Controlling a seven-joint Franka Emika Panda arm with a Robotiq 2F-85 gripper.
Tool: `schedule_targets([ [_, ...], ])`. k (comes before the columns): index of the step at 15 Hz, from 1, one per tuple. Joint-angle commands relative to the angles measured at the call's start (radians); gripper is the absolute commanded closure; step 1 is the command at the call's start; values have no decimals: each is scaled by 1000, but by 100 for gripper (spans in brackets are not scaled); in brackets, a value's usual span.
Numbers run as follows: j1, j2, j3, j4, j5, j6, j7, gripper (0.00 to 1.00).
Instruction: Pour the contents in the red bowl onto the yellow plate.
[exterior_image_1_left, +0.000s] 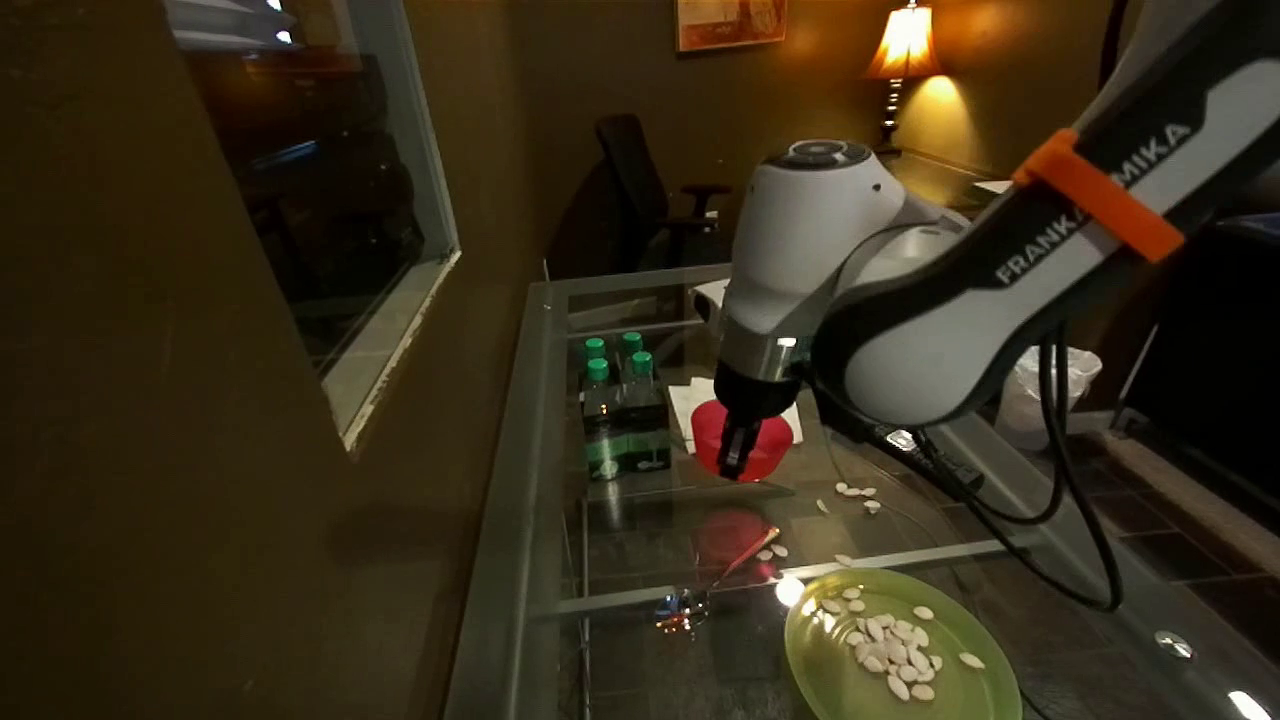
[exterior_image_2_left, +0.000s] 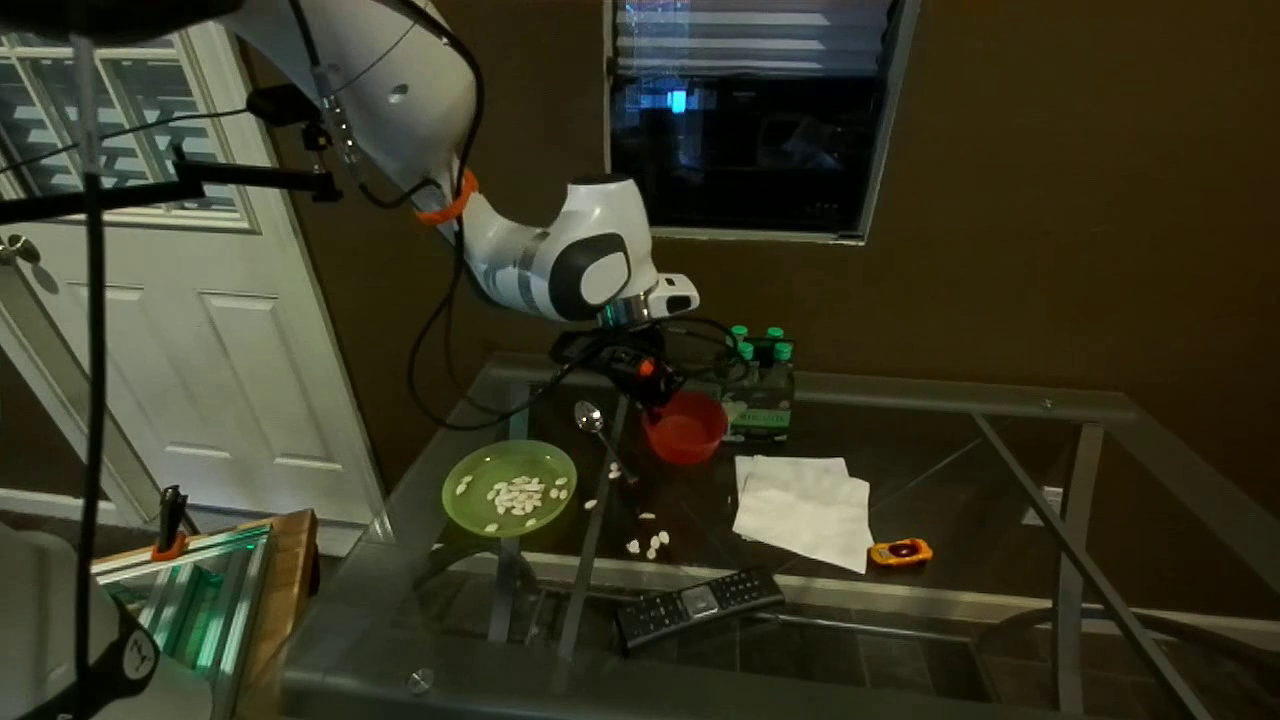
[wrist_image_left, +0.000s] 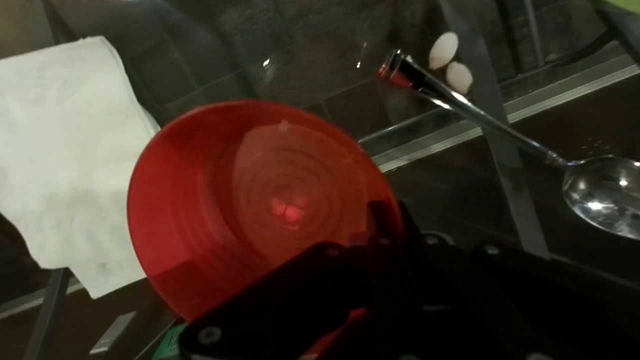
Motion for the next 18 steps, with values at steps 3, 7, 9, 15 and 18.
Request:
schedule_targets([
  [3, 251, 63, -235, 2, -351, 135, 314, 99],
  [7, 305, 84, -243, -7, -361, 121, 338, 99],
  [9, 283, 88, -205, -4, -371, 113, 325, 99],
  [15, 193, 82, -94, -18, -331, 93, 183, 71],
  [18, 201, 41, -104, -41, -350, 86, 202, 52],
])
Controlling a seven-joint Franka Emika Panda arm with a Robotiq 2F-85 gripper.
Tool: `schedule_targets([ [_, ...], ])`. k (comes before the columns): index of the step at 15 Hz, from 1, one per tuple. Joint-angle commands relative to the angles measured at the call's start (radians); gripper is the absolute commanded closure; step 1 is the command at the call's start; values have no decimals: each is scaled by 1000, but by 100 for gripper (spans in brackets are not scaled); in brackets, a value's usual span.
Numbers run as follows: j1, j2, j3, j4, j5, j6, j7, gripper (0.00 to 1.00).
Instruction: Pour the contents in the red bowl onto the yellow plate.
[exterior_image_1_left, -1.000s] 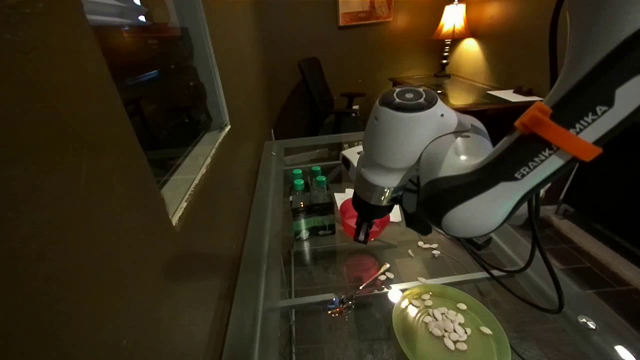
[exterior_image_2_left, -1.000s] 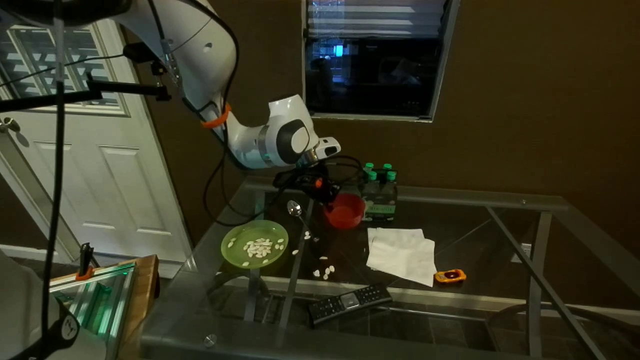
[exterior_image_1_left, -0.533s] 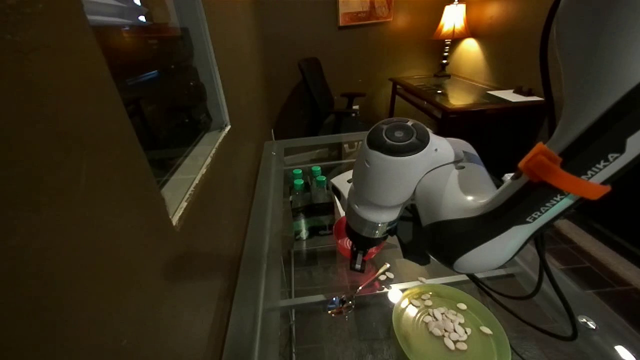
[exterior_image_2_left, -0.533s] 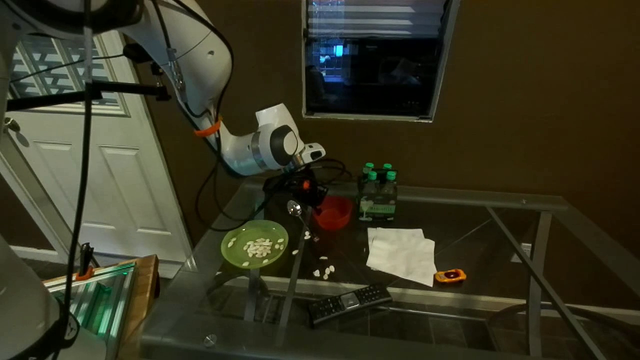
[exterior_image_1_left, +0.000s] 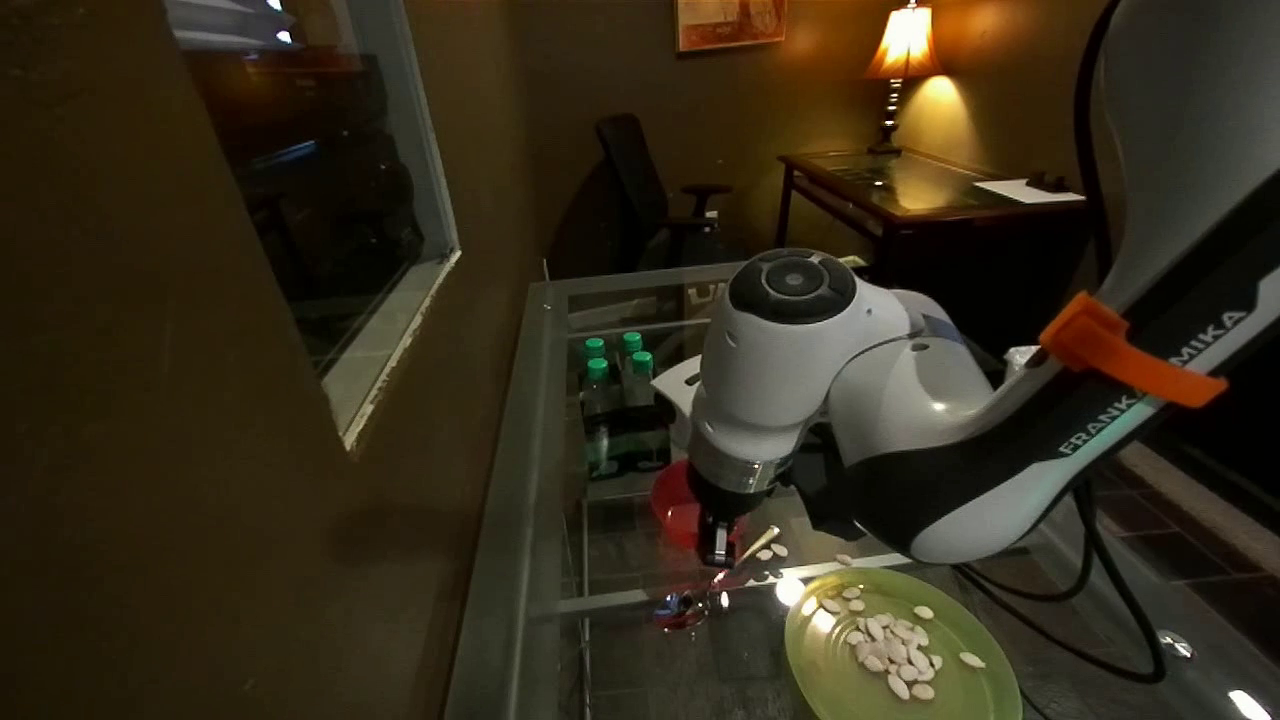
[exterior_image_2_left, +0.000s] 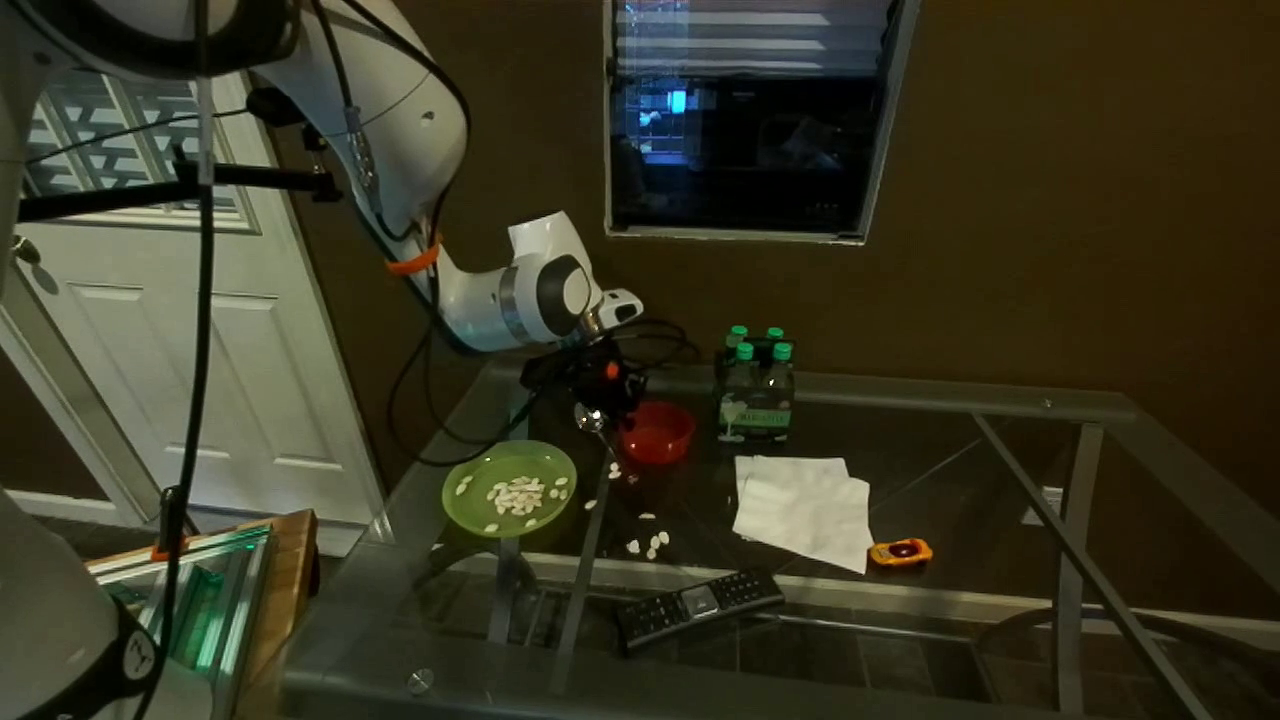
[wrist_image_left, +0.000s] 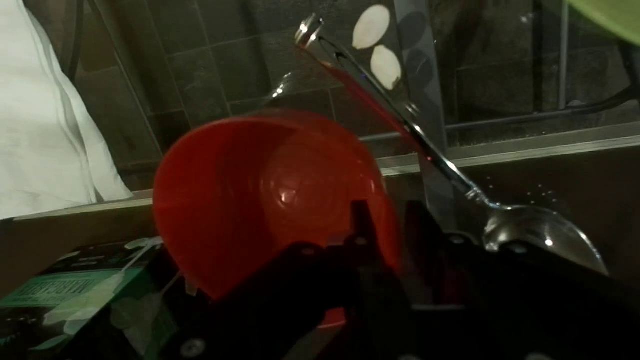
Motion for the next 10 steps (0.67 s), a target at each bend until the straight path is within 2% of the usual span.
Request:
schedule_targets([
  [1, -14, -77, 24, -53, -11, -32, -3, 44],
  [4, -38, -191, 90, -142, 56, -50, 6, 23],
  [5, -33, -247, 96, -183, 63, -32, 48, 17],
  [6, 3, -302, 59, -219, 52, -13, 113, 9],
  [7, -28, -357, 93, -256, 75, -29, 154, 3],
  [9, -70, -464, 127, -330, 133, -42, 187, 0],
  [10, -59, -515, 94, -375, 175, -27, 182, 0],
])
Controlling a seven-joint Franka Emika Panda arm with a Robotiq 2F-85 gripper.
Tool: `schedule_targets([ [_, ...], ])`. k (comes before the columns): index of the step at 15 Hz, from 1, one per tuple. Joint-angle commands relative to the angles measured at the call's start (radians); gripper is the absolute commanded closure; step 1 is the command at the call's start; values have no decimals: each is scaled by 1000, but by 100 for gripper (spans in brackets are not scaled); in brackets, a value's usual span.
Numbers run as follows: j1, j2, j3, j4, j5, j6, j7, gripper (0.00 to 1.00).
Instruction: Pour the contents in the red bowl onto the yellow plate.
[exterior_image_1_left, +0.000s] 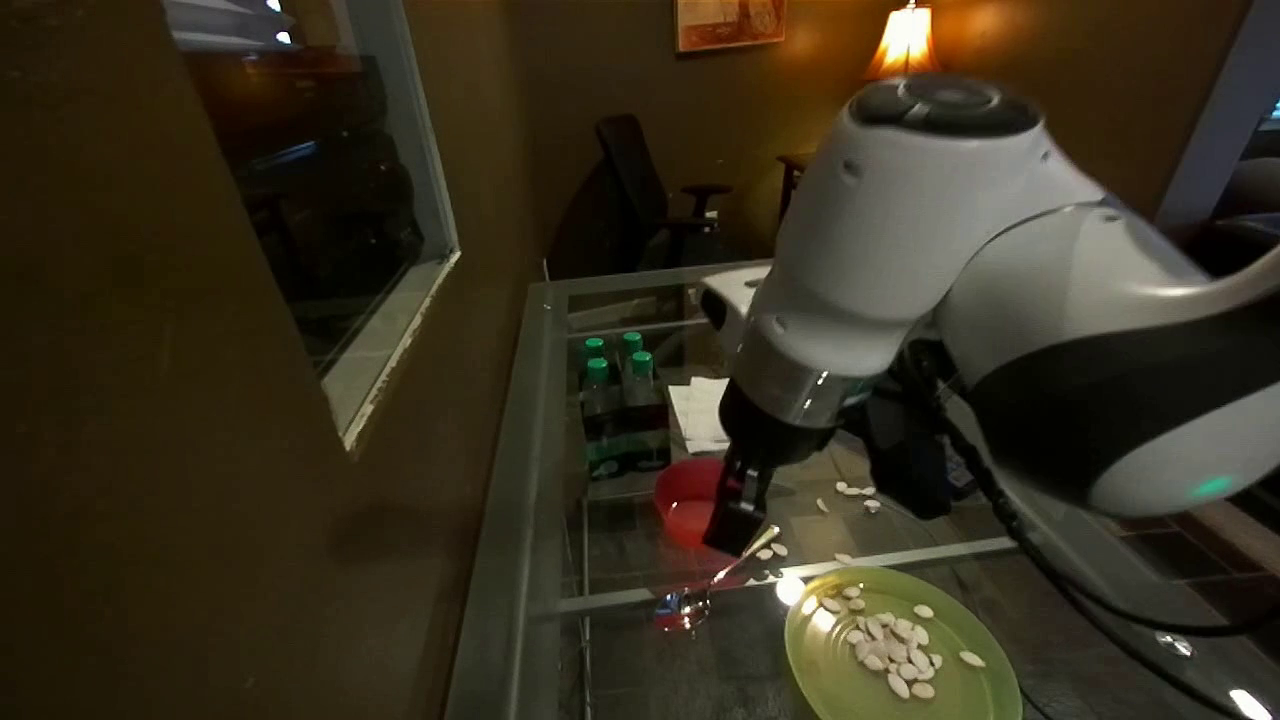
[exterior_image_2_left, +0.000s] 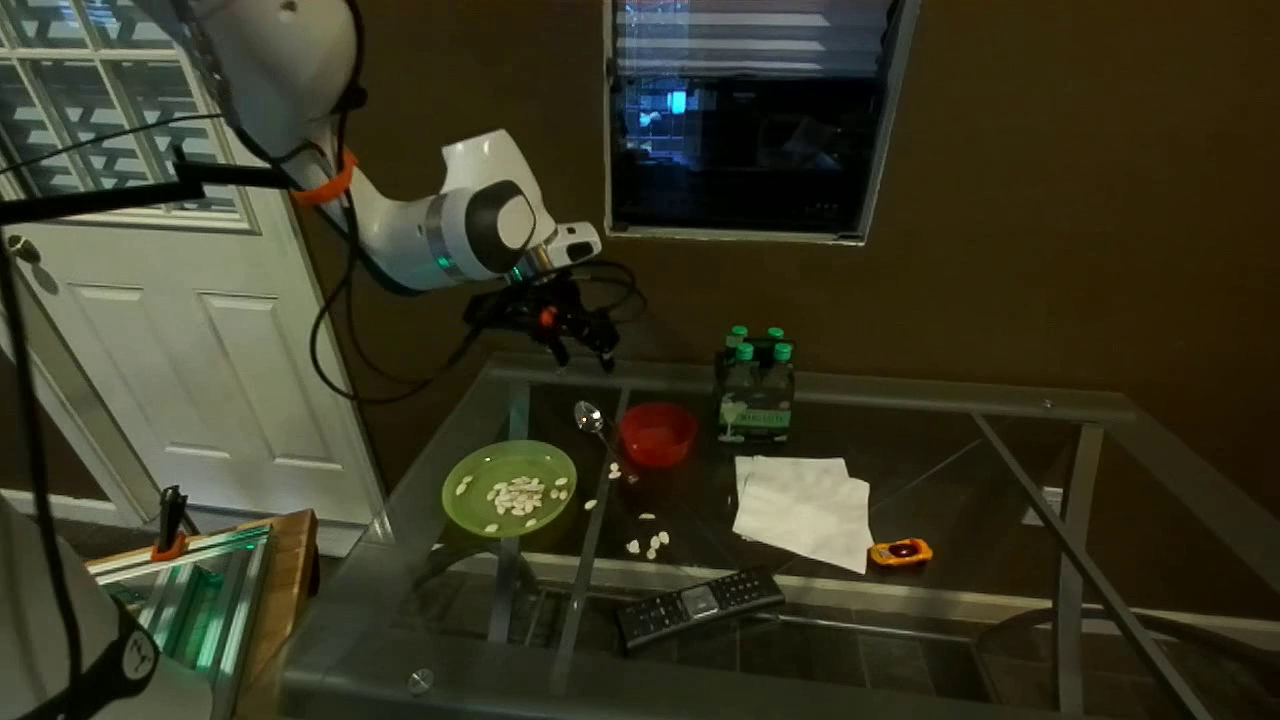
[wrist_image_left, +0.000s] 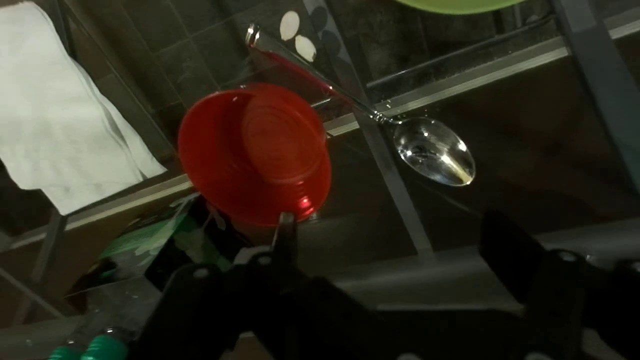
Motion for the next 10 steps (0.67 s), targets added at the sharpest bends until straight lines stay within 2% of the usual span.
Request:
schedule_targets([
  [1, -100, -243, 54, -208, 143, -12, 14, 0],
  [4, -187, -383, 59, -334, 301, -9, -29, 0],
  [5, -196, -257, 102, -221, 230, -2, -13, 0],
  [7, -233, -291, 117, -248, 243, -2, -35, 0],
  [10, -230, -272, 136, -235, 239, -2, -30, 0],
])
